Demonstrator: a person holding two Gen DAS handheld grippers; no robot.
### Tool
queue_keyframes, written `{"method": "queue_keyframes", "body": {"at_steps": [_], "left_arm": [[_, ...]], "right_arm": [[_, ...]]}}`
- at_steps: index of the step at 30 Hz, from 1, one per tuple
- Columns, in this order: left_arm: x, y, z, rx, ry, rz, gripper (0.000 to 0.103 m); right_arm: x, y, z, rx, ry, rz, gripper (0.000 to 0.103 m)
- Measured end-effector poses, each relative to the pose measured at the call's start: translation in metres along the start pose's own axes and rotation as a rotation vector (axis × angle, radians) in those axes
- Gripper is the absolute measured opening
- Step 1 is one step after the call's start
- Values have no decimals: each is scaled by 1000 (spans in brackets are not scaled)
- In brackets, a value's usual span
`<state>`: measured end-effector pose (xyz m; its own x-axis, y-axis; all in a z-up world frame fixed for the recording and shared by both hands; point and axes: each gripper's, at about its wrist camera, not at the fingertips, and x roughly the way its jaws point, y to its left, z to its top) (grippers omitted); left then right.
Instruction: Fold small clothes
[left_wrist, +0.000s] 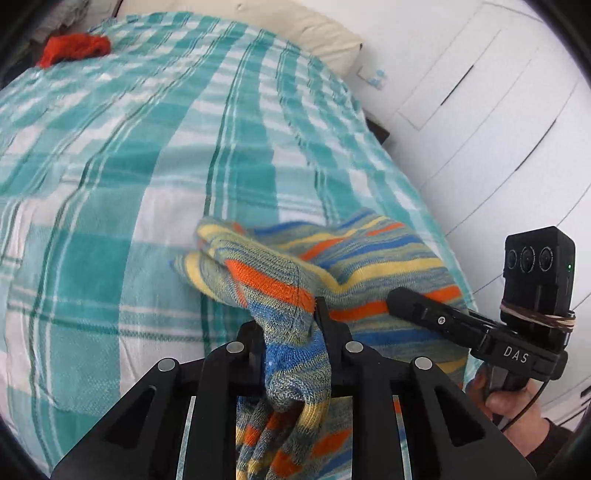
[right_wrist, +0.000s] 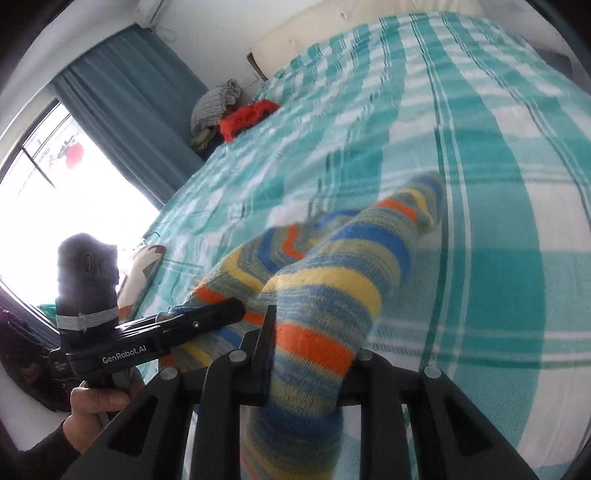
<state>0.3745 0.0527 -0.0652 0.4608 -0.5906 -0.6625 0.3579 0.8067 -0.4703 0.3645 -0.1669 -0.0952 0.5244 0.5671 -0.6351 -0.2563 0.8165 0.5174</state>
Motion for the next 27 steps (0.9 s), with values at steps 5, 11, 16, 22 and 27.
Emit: {"method": "queue_keyframes", "body": {"at_steps": [5, 11, 16, 22, 27], "left_arm": [[-30, -41, 39, 46, -70, -62, 20], [15, -29, -25, 2, 101, 29, 68], [-1, -20, -143, 107, 159, 274, 69], [-73, -83, -177, 346, -9, 567, 101], [-117, -141, -155, 463, -88, 787, 101]], "right_arm": [[-60, 28, 54, -70, -109, 30, 23], [-75, -6, 37, -4, -21, -25, 41], [-92, -72, -73, 84, 114, -275, 74], [-158, -52, -163, 56, 110, -460, 99], [-203, 8, -156, -37, 22, -512, 100]]}}
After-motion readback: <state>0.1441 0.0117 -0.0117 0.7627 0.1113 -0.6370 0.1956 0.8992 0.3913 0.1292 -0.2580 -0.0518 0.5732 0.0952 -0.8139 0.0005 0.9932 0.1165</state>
